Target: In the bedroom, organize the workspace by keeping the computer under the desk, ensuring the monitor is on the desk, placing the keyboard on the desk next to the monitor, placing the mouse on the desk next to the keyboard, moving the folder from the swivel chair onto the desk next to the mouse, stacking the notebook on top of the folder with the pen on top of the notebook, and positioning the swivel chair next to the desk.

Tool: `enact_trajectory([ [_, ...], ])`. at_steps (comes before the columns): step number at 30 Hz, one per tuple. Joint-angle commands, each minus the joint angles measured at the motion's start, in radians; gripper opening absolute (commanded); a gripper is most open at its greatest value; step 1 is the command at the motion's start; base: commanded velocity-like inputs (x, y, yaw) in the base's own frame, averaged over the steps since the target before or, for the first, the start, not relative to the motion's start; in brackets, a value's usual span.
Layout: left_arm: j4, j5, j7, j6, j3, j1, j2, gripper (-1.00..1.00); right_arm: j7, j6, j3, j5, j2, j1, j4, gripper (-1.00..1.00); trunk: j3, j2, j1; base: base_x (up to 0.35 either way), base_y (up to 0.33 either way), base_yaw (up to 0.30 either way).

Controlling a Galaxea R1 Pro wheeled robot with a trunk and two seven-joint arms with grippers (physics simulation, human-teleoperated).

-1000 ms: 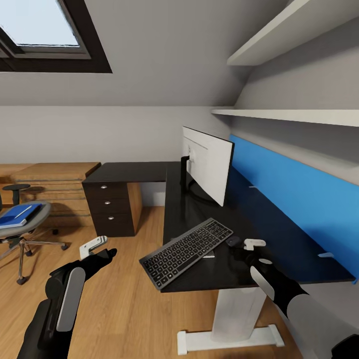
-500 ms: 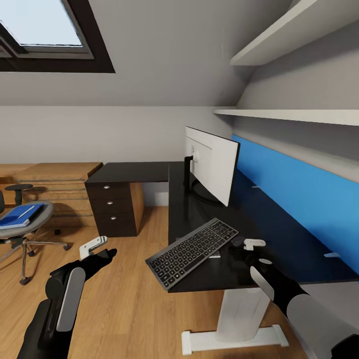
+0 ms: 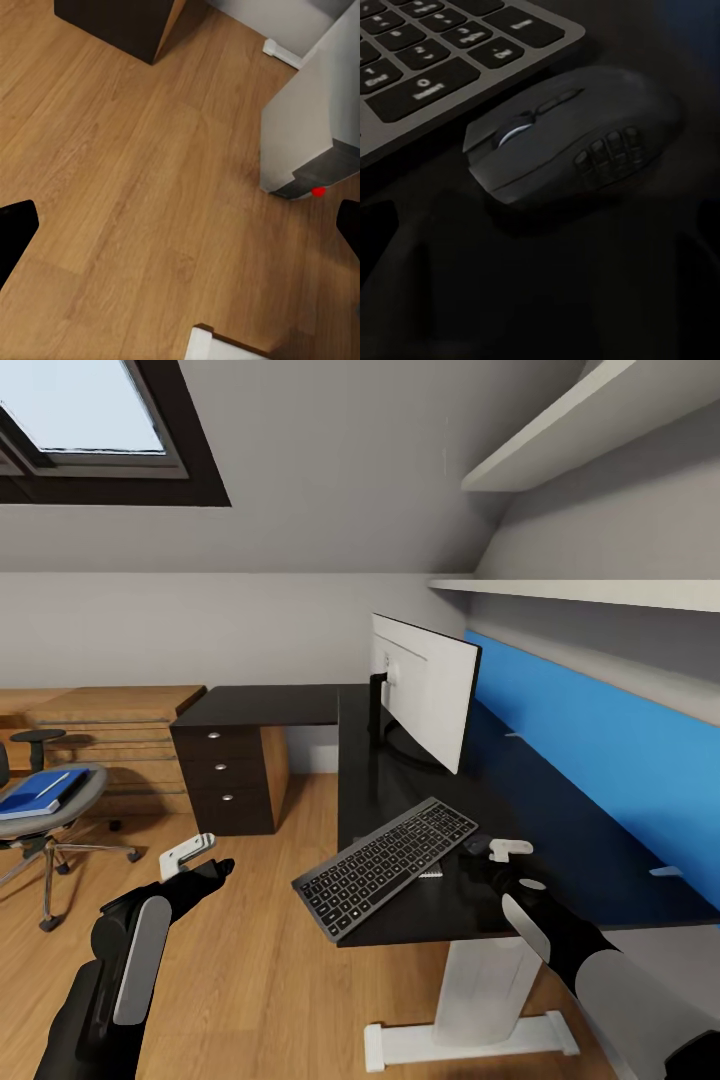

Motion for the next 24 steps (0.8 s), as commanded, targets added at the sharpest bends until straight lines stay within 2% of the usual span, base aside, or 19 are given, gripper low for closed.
enact_trajectory([
  [1, -0.001, 0.011, 0.008, 0.003, 0.001, -0.001, -0.001, 1.00, -0.009, 0.004, 0.008, -0.007, -0.002, -0.001, -0.003, 1.00, -0.001, -0.001, 0.000, 0.000, 0.000, 0.000],
  [15, -0.001, 0.010, 0.008, 0.003, 0.001, -0.001, -0.001, 1.00, -0.009, 0.004, 0.008, -0.007, -0.002, -0.001, -0.003, 1.00, -0.001, -0.001, 0.000, 0.002, 0.000, 0.000],
  [24, -0.001, 0.010, 0.008, 0.003, 0.001, -0.001, -0.001, 1.00, -0.009, 0.004, 0.008, -0.008, -0.002, -0.001, -0.004, 1.00, -0.001, -0.001, 0.000, 0.101, 0.000, 0.000],
])
